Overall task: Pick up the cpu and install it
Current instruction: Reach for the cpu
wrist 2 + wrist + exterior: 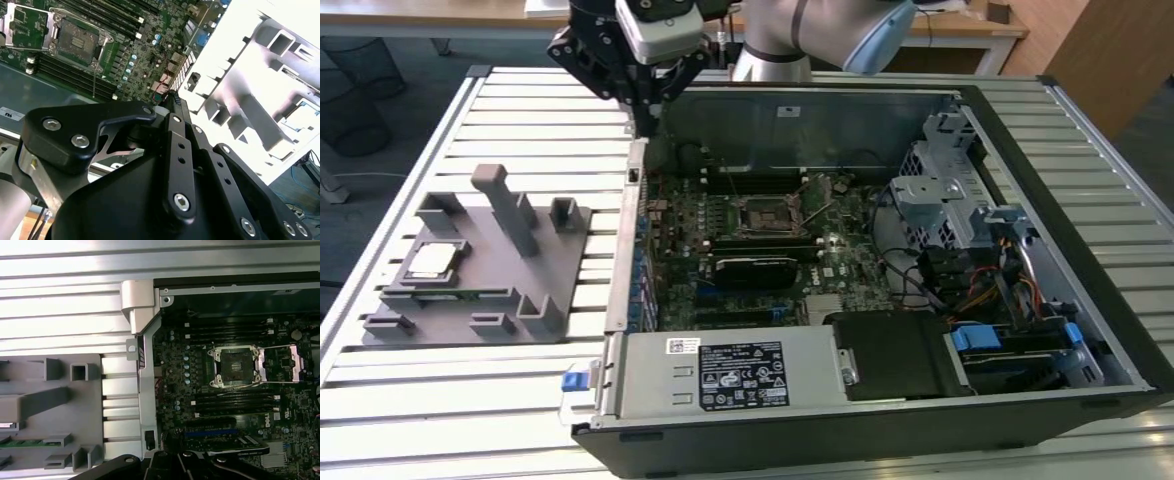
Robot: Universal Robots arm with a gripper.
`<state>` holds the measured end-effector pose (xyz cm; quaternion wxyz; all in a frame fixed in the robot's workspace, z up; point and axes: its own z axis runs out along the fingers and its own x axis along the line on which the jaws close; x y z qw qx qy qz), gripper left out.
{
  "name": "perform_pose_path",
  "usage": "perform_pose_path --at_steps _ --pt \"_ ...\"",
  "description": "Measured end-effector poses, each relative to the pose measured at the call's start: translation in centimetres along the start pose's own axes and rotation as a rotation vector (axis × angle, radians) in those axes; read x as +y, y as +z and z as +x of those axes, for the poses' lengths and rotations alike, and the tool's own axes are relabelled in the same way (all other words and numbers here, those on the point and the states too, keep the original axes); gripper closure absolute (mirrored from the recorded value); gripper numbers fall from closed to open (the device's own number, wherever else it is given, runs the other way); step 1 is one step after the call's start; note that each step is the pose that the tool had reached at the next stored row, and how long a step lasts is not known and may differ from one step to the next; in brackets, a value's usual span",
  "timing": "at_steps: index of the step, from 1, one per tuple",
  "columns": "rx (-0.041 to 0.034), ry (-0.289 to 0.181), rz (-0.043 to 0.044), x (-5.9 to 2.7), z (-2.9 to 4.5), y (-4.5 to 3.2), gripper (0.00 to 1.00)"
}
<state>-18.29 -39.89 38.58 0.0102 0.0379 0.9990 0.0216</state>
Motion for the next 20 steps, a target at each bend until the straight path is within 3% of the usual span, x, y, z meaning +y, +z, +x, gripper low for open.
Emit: perform_pose_path --at_steps 20 --pt "0.0042 0.0 0.0003 -0.12 1.43 0.23 0.89"
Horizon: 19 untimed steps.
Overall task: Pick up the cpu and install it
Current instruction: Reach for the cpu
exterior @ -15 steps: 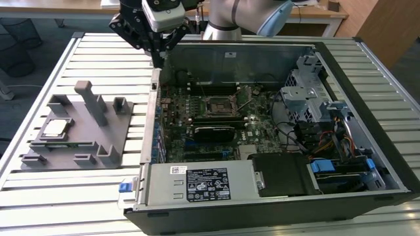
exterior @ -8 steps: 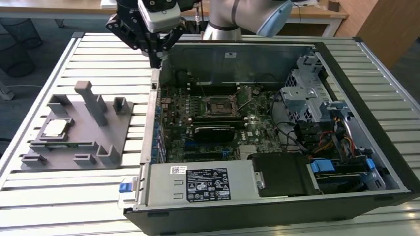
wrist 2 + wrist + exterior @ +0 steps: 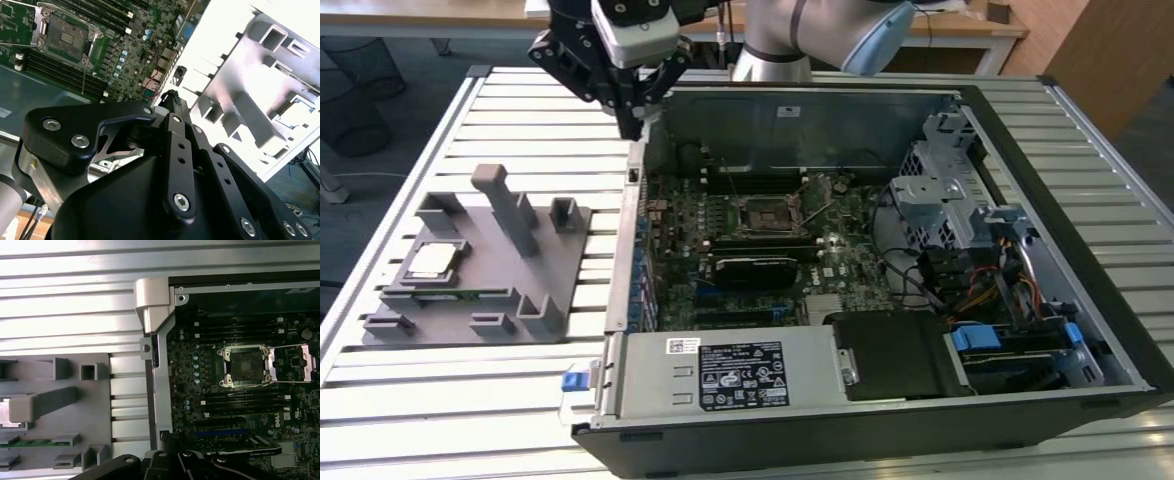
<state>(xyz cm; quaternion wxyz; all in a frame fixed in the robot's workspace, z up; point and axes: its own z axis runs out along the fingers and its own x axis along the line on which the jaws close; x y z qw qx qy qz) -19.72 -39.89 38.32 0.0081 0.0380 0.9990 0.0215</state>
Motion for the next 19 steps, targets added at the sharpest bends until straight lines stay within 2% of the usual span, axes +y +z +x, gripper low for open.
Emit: perform_pose_path --at_steps 19 --pt "0.0041 0.0 0.0003 -0.12 1.39 0.25 0.89"
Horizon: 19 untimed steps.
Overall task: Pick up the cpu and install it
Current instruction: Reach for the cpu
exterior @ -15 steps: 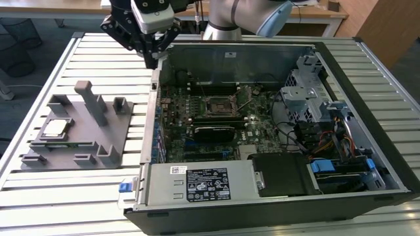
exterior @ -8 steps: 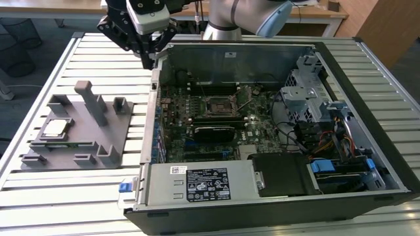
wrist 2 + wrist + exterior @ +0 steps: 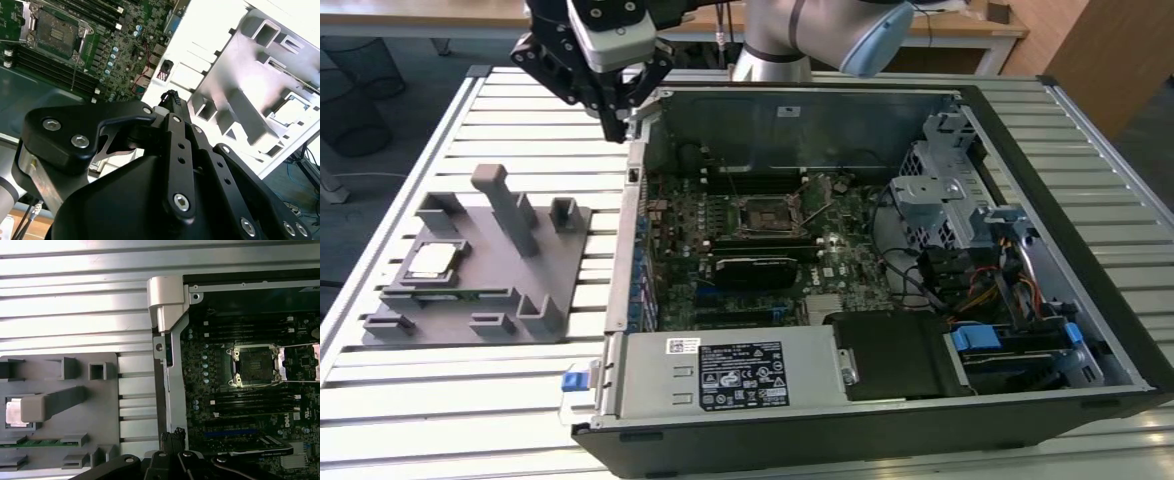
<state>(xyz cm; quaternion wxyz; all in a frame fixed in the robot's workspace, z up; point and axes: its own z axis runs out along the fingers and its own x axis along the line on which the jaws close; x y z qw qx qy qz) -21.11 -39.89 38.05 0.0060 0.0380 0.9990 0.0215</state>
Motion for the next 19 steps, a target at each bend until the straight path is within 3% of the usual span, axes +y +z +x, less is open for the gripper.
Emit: perform_pose_path --at_steps 19 --pt "0.0046 0.0 0.0004 -0.11 1.31 0.24 0.89"
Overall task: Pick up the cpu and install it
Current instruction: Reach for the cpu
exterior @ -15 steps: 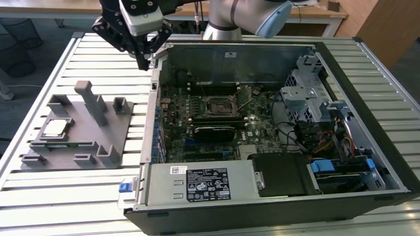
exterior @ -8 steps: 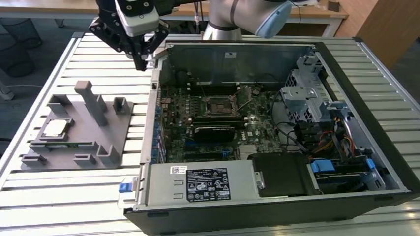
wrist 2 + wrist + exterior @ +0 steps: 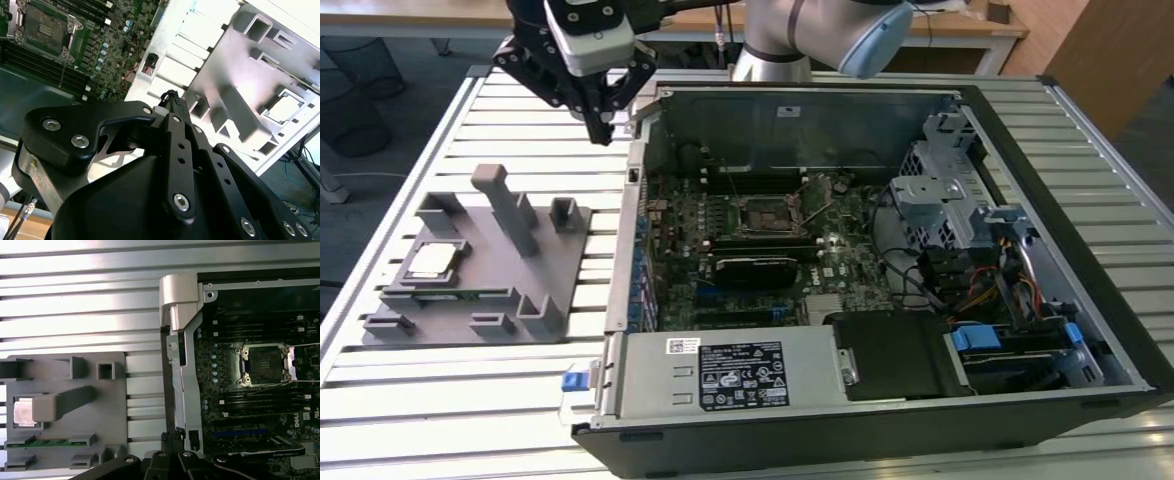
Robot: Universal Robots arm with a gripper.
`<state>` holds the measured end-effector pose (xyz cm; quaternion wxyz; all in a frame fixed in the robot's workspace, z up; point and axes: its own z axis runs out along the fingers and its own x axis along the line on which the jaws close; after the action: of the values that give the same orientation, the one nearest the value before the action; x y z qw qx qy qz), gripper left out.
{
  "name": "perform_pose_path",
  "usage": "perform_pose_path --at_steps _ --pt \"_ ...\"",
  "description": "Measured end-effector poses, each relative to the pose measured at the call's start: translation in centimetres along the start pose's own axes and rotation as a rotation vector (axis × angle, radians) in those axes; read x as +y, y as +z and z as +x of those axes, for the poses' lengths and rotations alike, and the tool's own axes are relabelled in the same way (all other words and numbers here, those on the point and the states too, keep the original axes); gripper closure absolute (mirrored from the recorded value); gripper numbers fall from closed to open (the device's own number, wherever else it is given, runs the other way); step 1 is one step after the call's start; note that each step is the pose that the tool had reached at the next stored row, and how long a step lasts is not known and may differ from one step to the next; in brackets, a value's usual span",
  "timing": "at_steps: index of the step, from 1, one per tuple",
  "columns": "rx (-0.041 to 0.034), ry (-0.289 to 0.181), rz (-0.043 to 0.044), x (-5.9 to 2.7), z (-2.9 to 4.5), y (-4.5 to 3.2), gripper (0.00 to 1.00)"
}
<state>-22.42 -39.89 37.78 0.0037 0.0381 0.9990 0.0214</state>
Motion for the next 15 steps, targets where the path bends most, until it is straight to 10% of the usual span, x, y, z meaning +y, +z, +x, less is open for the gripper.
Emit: perform_pose_path --at_steps 15 --pt "0.0034 0.0 0.0002 -0.09 1.01 0.19 0.89"
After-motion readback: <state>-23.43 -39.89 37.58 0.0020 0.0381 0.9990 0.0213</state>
